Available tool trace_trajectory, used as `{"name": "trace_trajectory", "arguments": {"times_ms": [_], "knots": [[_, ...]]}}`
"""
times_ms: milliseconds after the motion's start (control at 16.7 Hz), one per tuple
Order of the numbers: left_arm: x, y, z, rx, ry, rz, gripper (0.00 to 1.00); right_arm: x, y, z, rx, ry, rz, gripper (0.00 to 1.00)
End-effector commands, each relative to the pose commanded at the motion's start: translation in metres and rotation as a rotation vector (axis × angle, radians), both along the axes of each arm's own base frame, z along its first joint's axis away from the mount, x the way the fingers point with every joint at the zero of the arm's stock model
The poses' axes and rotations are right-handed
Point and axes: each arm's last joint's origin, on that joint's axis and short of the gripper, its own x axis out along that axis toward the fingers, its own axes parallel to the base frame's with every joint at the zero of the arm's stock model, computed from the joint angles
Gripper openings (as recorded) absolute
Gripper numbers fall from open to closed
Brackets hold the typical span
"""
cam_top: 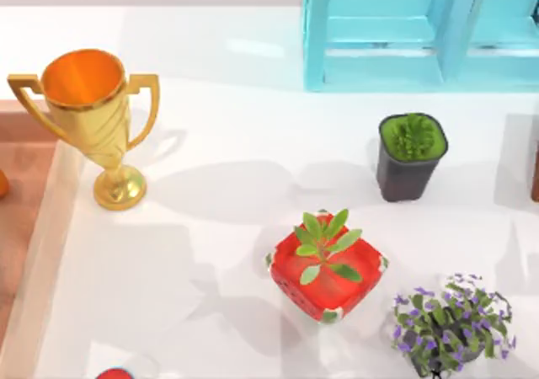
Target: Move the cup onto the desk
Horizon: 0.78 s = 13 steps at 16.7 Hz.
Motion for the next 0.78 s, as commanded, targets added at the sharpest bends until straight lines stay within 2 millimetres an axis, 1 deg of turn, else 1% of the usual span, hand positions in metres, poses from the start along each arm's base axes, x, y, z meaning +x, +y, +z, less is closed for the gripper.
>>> {"name": "trace_trajectory", "arguments": {"times_ms": [120, 240, 360, 540, 780], "knots": [[-0.001, 0.000, -0.023, 0.001, -0.005, 0.000, 1.00, 0.000, 0.000, 0.000, 0.000, 0.000, 0.000, 1.00], [-0.003, 0.000, -0.040, 0.000, 0.001, 0.000, 1.00, 0.000, 0.000, 0.000, 0.000, 0.000, 0.000, 1.00], [-0.005, 0.000, -0.045, -0.001, 0.005, 0.000, 1.00, 0.000, 0.000, 0.000, 0.000, 0.000, 0.000, 1.00], [-0.005, 0.000, -0.045, -0.001, 0.005, 0.000, 1.00, 0.000, 0.000, 0.000, 0.000, 0.000, 0.000, 1.00], [-0.005, 0.000, -0.045, -0.001, 0.005, 0.000, 0.70, 0.000, 0.000, 0.000, 0.000, 0.000, 0.000, 1.00]]}}
